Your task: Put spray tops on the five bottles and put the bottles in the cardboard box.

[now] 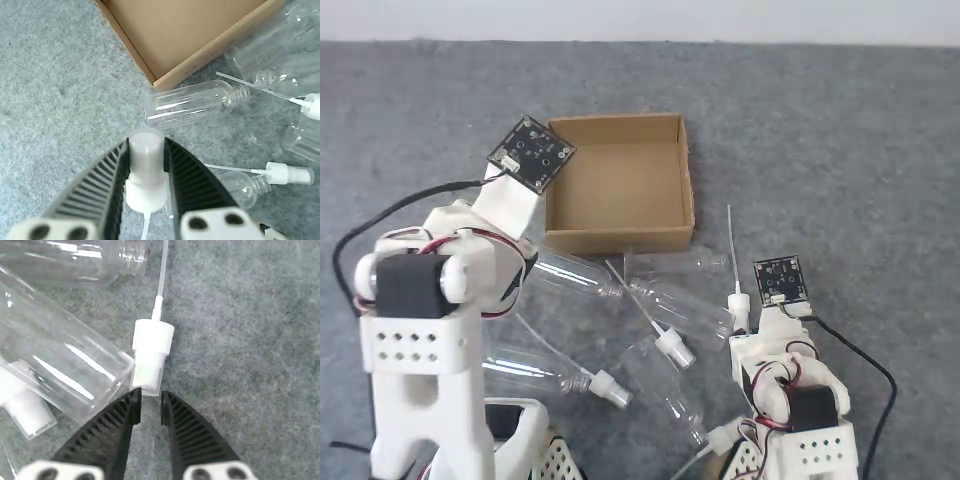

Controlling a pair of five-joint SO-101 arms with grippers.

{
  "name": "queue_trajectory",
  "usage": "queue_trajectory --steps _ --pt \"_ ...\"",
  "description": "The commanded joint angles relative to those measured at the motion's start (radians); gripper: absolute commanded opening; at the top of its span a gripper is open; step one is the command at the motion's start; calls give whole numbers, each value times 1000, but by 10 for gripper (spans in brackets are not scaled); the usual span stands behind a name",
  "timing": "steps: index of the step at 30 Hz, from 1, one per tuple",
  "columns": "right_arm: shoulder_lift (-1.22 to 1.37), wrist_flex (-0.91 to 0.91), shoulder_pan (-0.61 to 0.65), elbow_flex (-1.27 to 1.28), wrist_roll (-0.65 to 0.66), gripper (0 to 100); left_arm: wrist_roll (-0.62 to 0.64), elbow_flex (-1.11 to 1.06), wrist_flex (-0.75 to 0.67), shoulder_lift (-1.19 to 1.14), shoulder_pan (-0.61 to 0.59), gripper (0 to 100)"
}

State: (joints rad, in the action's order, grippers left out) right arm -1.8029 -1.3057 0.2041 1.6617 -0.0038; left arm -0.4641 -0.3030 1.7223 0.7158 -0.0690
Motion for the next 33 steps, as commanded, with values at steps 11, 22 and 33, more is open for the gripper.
queue_trajectory --steps 11,22,33 --pt "-12 -4 -7 21 -8 44 11 48 32 32 -3 12" --pt "-12 -4 -7 21 -8 44 107 48 31 130 3 12" --pt "-12 -4 -7 21 -8 44 132 -62 29 307 -2 12"
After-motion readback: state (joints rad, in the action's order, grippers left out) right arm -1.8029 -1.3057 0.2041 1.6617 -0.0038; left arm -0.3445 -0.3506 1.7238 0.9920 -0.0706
